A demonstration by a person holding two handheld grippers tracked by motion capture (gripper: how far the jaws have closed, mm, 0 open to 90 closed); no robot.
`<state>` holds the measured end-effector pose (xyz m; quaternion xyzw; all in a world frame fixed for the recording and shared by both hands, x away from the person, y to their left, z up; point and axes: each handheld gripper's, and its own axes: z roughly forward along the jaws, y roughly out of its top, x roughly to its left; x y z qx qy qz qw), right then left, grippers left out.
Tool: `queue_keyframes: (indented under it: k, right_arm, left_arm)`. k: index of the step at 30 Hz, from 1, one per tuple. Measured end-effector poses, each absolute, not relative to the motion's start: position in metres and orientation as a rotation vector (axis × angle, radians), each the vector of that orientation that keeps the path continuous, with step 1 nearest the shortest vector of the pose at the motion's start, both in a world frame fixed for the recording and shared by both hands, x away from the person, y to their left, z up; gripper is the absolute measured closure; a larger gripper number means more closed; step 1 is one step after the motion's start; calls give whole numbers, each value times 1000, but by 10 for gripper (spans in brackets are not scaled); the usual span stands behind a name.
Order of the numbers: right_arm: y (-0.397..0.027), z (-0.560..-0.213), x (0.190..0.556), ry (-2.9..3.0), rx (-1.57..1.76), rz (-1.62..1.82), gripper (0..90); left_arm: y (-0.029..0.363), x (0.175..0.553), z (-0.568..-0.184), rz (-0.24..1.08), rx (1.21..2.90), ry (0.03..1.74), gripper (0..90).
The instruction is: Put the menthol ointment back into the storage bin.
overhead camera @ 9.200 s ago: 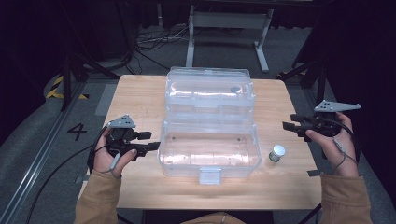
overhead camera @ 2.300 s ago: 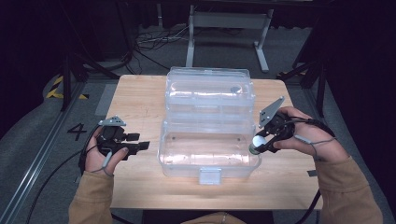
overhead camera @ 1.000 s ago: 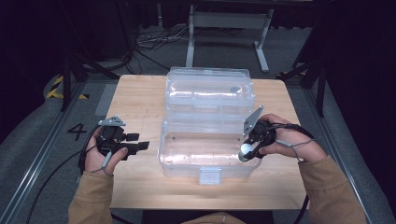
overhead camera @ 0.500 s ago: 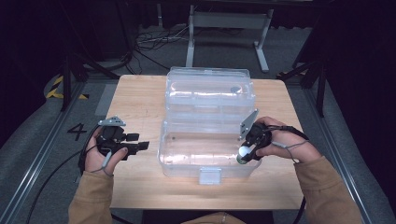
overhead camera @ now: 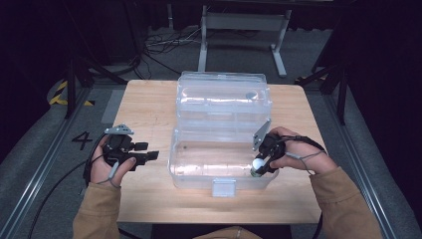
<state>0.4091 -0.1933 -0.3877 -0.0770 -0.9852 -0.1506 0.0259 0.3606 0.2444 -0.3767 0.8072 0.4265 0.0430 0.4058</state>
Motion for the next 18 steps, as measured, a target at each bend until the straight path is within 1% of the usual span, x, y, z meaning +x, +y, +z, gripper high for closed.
queue_keyframes:
  k: [18]
  right_arm:
    - [-187,-402,412,-3023,-257,-411,504]
  left_arm:
    - [245,361,-378,109,2038,1080,406]
